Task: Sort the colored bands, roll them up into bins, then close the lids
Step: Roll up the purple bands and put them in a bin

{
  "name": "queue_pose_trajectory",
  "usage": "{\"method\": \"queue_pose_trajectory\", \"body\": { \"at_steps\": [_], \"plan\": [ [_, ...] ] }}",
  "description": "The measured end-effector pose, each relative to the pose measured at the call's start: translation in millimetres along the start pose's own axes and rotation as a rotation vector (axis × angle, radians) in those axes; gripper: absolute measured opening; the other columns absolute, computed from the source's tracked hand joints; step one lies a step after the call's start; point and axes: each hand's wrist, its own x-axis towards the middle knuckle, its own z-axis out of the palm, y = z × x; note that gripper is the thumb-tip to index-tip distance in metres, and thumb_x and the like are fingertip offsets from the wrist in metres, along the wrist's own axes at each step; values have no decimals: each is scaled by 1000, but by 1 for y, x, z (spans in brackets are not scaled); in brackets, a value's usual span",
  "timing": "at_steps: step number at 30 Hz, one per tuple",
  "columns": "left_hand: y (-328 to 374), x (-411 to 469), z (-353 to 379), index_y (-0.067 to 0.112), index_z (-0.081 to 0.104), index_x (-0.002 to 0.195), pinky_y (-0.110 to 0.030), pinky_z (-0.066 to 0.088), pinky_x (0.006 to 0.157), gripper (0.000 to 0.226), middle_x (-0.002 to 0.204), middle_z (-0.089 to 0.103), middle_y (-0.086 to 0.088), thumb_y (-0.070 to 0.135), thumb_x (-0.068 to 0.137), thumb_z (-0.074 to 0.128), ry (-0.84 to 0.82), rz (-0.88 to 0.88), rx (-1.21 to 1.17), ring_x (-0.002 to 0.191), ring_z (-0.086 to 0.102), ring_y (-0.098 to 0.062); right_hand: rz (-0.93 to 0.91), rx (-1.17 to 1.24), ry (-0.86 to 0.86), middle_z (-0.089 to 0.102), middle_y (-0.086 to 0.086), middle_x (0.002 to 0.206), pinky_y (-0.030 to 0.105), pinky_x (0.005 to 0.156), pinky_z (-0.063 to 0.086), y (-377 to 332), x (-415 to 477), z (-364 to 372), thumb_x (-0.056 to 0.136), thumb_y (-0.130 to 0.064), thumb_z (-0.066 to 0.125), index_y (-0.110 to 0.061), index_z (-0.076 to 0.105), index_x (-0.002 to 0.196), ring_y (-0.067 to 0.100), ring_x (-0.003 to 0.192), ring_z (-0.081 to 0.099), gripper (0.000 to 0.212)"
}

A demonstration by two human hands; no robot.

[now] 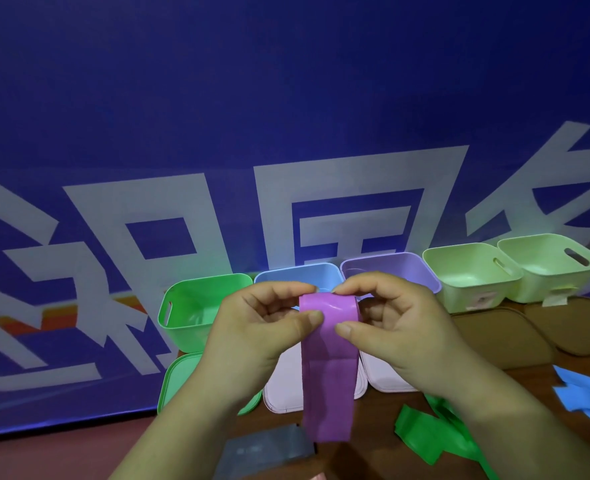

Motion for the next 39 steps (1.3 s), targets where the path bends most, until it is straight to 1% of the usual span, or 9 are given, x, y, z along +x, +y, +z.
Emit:
{"method": "queue_pose_trajectory", "body": {
  "at_steps": [5, 10, 14, 19, 22, 26, 31, 34, 39],
  "plan": [
    [2, -1, 1, 9, 76, 93, -23, 54, 60, 33, 86, 74, -21, 15, 61, 79, -27, 23, 8, 70, 67, -20, 12, 11, 30, 73, 7, 96, 42, 76, 60, -3, 1, 0, 70, -10, 79, -30, 72, 99, 26, 77, 68, 36],
    [4, -2, 3, 10, 72, 97, -20, 52, 60, 32, 87, 75, -4, 7, 66, 80, -87, 61, 35, 70, 67, -14, 55, 63, 30, 73, 10, 97, 38, 76, 60, -6, 3, -3, 76, 8, 77, -25, 73, 96, 21, 77, 69, 39],
    [1, -3, 2, 22, 76, 94, -26, 56, 66, 32, 89, 75, -5, 3, 69, 77, -117, 98, 48, 74, 68, -16, 88, 126, 46, 75, 11, 93, 28, 73, 58, -8, 2, -4, 71, 3, 81, -19, 74, 96, 19, 80, 71, 33],
    [-1, -4, 2, 20, 75, 98, -38, 60, 70, 31, 92, 75, -10, 8, 70, 81, -135, 140, 72, 79, 68, -24, 146, 195, 82, 77, 8, 88, 23, 69, 56, -9, 2, -3, 77, 8, 72, -7, 70, 102, 17, 80, 72, 29],
    [-4, -4, 2, 20, 76, 99, -49, 58, 73, 34, 91, 72, -18, 19, 66, 81, -129, 144, 69, 79, 66, -29, 176, 201, 83, 77, 9, 87, 24, 68, 57, -10, 1, -3, 79, 7, 71, -5, 69, 104, 18, 78, 73, 27],
    [-9, -2, 3, 23, 78, 97, -36, 58, 70, 35, 84, 73, -15, 22, 62, 81, -108, 140, 64, 74, 65, -23, 203, 195, 57, 76, 12, 91, 28, 70, 57, -7, -1, -3, 75, -5, 78, -7, 70, 105, 22, 81, 73, 31],
    [-10, -1, 4, 26, 79, 97, -39, 56, 73, 37, 89, 71, -23, 21, 61, 83, -80, 122, 66, 75, 63, -26, 187, 163, 51, 75, 11, 94, 31, 75, 58, -5, -1, -5, 71, -16, 75, -15, 72, 101, 21, 82, 71, 31],
    [-10, 0, 5, 26, 80, 94, -33, 58, 71, 35, 89, 74, -19, 7, 65, 81, -71, 107, 67, 75, 66, -22, 145, 92, 47, 74, 6, 92, 29, 75, 56, -3, -2, -7, 74, -15, 80, -21, 73, 99, 16, 81, 70, 27],
    [-9, 1, 5, 20, 80, 95, -27, 56, 68, 31, 90, 73, -20, 8, 67, 85, -21, 85, 62, 74, 66, -18, 89, 49, 5, 71, 14, 99, 54, 84, 58, -2, -6, -9, 74, -14, 79, -29, 69, 106, 40, 91, 69, 37]
  ]
}}
